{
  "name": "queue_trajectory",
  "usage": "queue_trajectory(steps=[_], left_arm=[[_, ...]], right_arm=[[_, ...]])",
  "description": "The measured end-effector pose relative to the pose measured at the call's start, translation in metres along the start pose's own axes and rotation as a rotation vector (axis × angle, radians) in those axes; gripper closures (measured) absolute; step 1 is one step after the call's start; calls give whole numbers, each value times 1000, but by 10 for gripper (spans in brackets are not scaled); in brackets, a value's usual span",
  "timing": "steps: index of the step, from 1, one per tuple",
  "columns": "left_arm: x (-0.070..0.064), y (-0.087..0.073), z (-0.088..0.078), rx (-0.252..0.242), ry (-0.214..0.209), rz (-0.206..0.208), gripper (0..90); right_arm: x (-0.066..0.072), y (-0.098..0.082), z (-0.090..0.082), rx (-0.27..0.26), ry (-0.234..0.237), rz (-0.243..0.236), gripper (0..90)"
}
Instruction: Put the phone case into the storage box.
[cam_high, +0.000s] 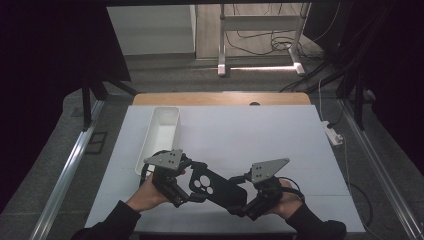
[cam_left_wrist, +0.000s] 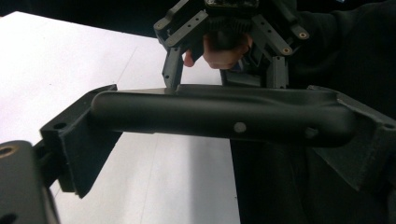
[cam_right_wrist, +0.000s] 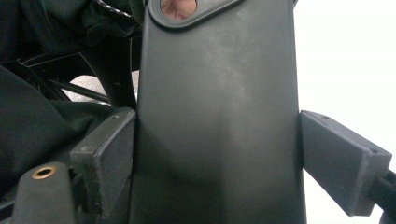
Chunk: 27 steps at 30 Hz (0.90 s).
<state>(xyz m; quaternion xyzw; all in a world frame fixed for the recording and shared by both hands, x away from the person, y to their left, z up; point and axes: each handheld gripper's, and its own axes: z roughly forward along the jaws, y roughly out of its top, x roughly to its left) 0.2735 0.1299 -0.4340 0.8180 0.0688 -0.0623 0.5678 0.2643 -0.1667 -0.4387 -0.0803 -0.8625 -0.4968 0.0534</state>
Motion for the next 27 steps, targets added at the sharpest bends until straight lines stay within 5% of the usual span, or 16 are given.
queue_trajectory(steps=[4, 11, 21, 27], left_arm=[[2, 0, -2, -25, -42, -22, 104], [2, 2, -3, -11, -46, -40, 135], [0, 5, -2, 31, -11, -43, 153], [-2, 8, -1, 64, 47, -57, 153]], right_arm=[[0, -1, 1, 7, 19, -4, 143], [1, -1, 1, 22, 11, -15, 144], [2, -2, 3, 39, -47, -64, 131], [2, -2, 9, 76, -83, -45, 54]])
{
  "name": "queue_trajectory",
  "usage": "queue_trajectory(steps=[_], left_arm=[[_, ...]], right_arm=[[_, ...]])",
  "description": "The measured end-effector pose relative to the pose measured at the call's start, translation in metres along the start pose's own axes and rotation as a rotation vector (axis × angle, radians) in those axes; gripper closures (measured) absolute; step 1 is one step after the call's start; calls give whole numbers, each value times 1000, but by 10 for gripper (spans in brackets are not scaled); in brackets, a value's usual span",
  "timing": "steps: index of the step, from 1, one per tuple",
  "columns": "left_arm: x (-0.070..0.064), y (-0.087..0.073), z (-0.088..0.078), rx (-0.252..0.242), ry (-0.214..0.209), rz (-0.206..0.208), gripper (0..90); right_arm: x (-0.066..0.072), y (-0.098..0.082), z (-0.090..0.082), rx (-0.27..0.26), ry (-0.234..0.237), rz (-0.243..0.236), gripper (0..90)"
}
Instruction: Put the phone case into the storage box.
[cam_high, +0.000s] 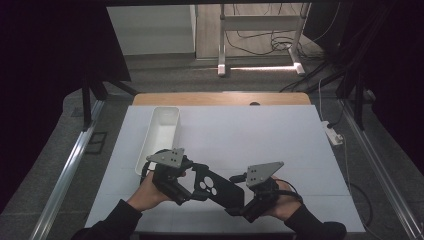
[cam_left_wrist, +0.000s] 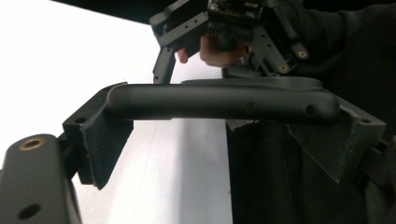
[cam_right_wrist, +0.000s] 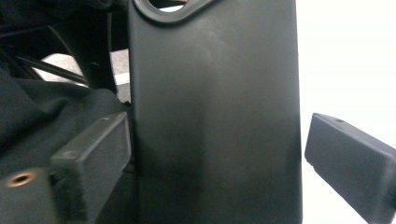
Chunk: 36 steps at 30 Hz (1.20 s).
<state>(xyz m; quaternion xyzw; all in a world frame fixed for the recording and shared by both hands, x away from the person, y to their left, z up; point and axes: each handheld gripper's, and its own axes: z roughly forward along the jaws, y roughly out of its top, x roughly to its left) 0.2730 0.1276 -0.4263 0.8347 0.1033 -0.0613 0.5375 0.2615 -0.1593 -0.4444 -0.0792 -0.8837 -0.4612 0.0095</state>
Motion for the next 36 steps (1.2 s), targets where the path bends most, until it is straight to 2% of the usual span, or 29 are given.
queue_trajectory(steps=[1, 2, 4, 7, 14, 19, 22, 26, 30, 36], left_arm=[[0, 0, 0, 0, 0, 0, 153], [0, 0, -1, 3, 10, -3, 153], [1, 1, -3, 3, 29, -14, 153], [2, 2, -6, 18, 77, -23, 152], [4, 4, -9, 44, 165, -51, 152], [6, 7, -11, 49, 223, -87, 151], [7, 7, -12, 57, 248, -101, 151], [8, 8, -12, 57, 285, -133, 151], [9, 10, -11, 70, 309, -149, 151], [8, 13, -7, 80, 337, -170, 151]], right_arm=[[0, 0, 0, 0, 0, 0, 54], [1, 0, 1, 9, -42, -9, 34], [0, -1, 0, 21, -70, -6, 7], [-2, -1, -1, 23, -113, 13, 0], [-4, -2, -3, -4, -185, 38, 0], [-4, -1, -3, -9, -243, 48, 0], [-5, -1, -2, -7, -259, 56, 0], [-6, -2, 1, 29, -295, 73, 0], [-6, -3, 5, 50, -302, 85, 0], [-6, -2, 9, 44, -323, 114, 0]])
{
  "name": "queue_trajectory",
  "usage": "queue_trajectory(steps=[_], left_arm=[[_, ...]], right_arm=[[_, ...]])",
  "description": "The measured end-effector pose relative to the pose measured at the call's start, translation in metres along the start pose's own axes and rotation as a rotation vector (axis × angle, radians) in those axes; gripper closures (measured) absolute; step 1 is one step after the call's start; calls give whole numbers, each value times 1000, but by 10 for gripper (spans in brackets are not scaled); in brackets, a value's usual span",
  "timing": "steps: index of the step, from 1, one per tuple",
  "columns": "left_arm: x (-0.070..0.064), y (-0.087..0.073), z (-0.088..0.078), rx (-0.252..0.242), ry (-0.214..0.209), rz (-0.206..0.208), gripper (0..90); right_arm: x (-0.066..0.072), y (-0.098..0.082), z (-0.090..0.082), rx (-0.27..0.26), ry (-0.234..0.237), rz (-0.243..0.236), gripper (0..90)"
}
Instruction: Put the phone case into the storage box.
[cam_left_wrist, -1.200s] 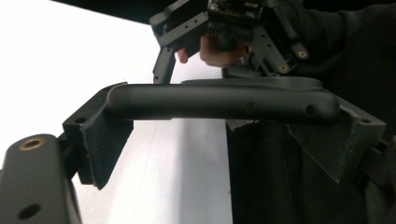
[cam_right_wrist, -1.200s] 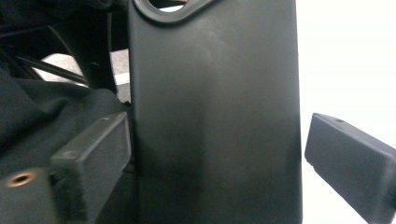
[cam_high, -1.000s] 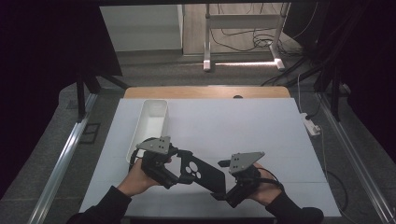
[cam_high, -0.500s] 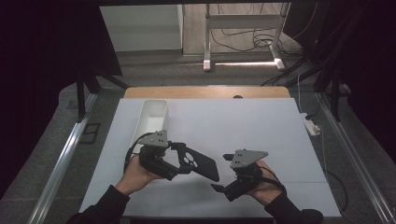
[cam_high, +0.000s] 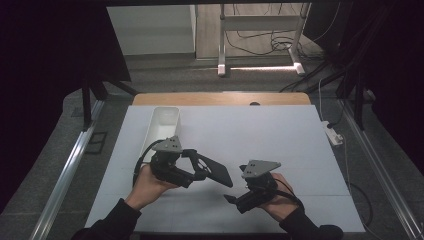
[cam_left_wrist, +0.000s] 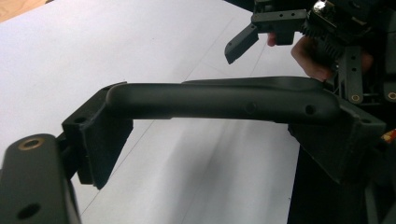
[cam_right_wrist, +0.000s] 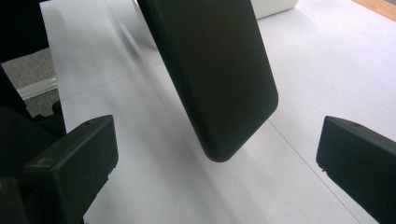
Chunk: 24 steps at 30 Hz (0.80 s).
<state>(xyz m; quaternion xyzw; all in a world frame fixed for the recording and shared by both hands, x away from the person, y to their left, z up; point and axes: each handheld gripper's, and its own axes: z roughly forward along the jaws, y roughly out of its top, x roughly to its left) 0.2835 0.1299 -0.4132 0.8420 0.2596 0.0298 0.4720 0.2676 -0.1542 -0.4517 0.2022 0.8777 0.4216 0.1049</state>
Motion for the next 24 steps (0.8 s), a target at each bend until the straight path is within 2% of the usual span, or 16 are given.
queue_trajectory(steps=[4, 10, 24], left_arm=[[-2, 3, 1, 1, 10, -21, 151], [-6, 7, 3, 6, 23, -40, 151], [-17, 14, 4, -2, 15, -53, 150]], right_arm=[[2, 1, 2, 12, -10, 14, 0], [5, 2, 7, 38, -61, 19, 0], [7, 8, 17, 62, -128, 40, 0]])
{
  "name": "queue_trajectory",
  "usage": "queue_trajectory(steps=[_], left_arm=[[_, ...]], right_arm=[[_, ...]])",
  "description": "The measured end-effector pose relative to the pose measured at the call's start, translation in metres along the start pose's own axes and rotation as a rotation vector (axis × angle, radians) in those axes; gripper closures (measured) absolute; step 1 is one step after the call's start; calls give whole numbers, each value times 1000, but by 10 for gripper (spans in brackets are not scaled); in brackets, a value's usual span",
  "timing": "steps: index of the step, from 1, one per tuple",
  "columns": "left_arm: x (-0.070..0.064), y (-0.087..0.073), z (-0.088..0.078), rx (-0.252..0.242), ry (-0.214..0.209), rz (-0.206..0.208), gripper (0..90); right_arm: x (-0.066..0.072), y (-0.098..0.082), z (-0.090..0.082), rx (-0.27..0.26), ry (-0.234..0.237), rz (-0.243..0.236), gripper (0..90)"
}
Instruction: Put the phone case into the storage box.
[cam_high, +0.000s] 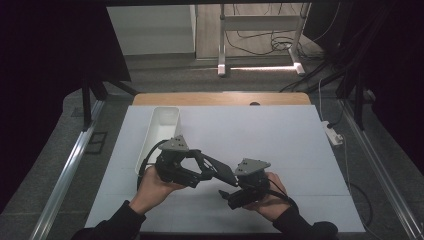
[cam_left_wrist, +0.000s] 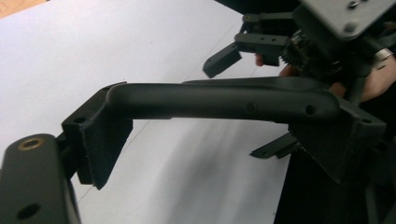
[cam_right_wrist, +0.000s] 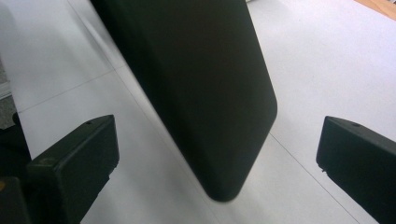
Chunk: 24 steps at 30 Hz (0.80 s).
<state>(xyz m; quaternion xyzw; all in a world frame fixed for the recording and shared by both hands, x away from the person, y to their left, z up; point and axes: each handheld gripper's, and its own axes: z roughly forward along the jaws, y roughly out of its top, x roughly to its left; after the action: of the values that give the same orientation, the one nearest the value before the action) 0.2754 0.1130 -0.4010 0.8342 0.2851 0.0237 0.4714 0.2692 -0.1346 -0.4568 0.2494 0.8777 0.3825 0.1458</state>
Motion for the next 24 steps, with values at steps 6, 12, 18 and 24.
queue_trajectory(steps=[6, 12, 18, 24], left_arm=[[-4, 2, 0, -2, -6, 3, 149], [-6, 3, 1, 3, -8, 0, 148], [-7, 4, 1, 2, -12, -7, 146], [-8, 4, 2, -1, -17, -26, 145]], right_arm=[[2, 1, 4, 19, -12, -29, 14], [3, 2, 6, 20, -36, -19, 77], [7, 2, 3, -1, -96, -78, 291], [9, 2, 1, -9, -117, -100, 438]])
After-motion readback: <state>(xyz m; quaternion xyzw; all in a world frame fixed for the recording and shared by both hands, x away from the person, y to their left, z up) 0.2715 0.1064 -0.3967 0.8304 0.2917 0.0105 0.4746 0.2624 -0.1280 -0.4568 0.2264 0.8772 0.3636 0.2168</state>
